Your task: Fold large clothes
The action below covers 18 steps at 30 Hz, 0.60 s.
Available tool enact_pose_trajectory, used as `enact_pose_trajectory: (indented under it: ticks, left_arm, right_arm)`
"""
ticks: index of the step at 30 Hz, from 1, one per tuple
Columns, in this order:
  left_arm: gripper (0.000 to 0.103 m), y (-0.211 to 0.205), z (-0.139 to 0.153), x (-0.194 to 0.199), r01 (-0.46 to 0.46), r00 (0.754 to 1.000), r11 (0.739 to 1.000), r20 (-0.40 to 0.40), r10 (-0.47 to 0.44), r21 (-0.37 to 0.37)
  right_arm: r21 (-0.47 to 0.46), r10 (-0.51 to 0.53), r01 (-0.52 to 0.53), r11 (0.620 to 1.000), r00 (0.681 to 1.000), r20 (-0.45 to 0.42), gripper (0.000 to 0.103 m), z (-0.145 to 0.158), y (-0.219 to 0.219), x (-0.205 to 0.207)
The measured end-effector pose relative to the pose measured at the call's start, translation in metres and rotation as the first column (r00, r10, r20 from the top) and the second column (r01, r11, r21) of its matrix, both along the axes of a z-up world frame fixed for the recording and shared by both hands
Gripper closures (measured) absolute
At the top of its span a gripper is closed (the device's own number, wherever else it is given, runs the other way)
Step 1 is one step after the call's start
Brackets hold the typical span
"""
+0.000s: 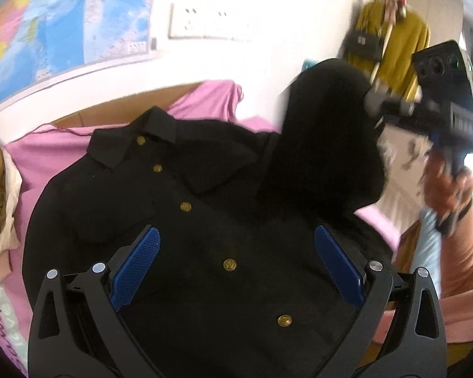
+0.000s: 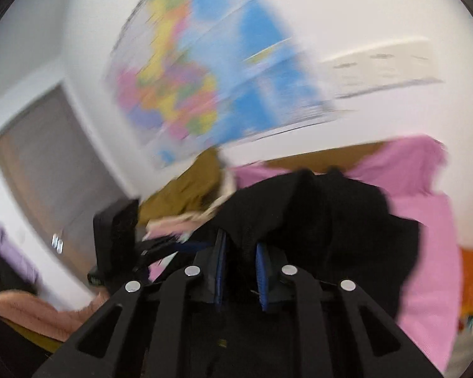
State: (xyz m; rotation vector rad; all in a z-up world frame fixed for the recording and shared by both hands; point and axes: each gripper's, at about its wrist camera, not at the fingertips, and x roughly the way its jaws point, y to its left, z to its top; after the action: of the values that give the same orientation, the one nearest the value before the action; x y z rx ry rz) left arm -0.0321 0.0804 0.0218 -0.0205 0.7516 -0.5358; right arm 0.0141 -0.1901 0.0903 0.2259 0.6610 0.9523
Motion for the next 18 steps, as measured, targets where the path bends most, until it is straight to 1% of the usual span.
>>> enact_pose_trajectory:
  ticks: [1,2,3,5,7,9,10,12,15,17,18]
  left_arm:
    - [0.006,0.010,0.003,-0.003,-0.004,1.000,0.999,0.002,0.004,-0.045]
    - [0.006,0.022,0.005,-0.007,-0.021,1.000,0.996,0.002,0.021,-0.091]
    - [0.006,0.030,0.006,-0.010,-0.037,0.999,0.992,0.002,0.038,-0.121]
    - [0.006,0.049,0.004,-0.018,-0.069,0.998,0.983,0.000,0.070,-0.172]
    - [0.006,0.062,-0.002,-0.024,-0.106,0.994,0.981,-0.015,0.105,-0.161]
    - [0.006,0.068,-0.010,-0.024,-0.126,0.992,0.984,-0.046,0.121,-0.129]
    - [0.006,0.070,-0.014,-0.022,-0.125,0.991,0.985,-0.062,0.118,-0.122]
    - [0.006,0.068,-0.024,-0.016,-0.118,0.989,0.987,-0.104,0.107,-0.111]
    - [0.006,0.057,-0.042,-0.004,-0.075,0.980,0.992,-0.189,0.054,-0.106]
    - [0.006,0.046,-0.051,-0.001,-0.018,0.975,0.993,-0.221,-0.008,-0.114]
    - [0.006,0.035,-0.058,0.001,0.026,0.968,0.994,-0.247,-0.053,-0.109]
  right_arm:
    - [-0.029,0.018,-0.017,0.999,1.000,0.019,0.054,0.002,0.016,-0.002]
    - [-0.051,0.056,-0.054,0.997,0.998,0.034,0.043,0.002,0.036,-0.006]
    - [-0.055,0.085,-0.083,0.995,0.996,0.037,0.034,0.002,0.051,-0.010]
    - [-0.051,0.126,-0.124,0.991,0.991,0.039,0.034,0.001,0.061,-0.013]
    - [-0.031,0.107,-0.105,0.994,0.993,0.047,0.034,0.004,0.057,-0.010]
    - [0.005,0.061,-0.061,0.998,0.998,0.036,0.034,0.003,0.038,-0.001]
    - [0.018,0.008,-0.008,1.000,1.000,0.016,0.034,0.000,0.023,0.008]
    - [0.006,-0.113,0.113,0.994,0.993,-0.026,0.034,-0.011,-0.006,0.024]
    - [-0.009,-0.260,0.260,0.965,0.958,-0.118,0.034,-0.038,-0.052,0.046]
    - [-0.036,-0.329,0.328,0.944,0.927,-0.183,0.034,-0.062,-0.078,0.056]
    - [-0.050,-0.349,0.347,0.937,0.914,-0.207,0.034,-0.072,-0.085,0.060]
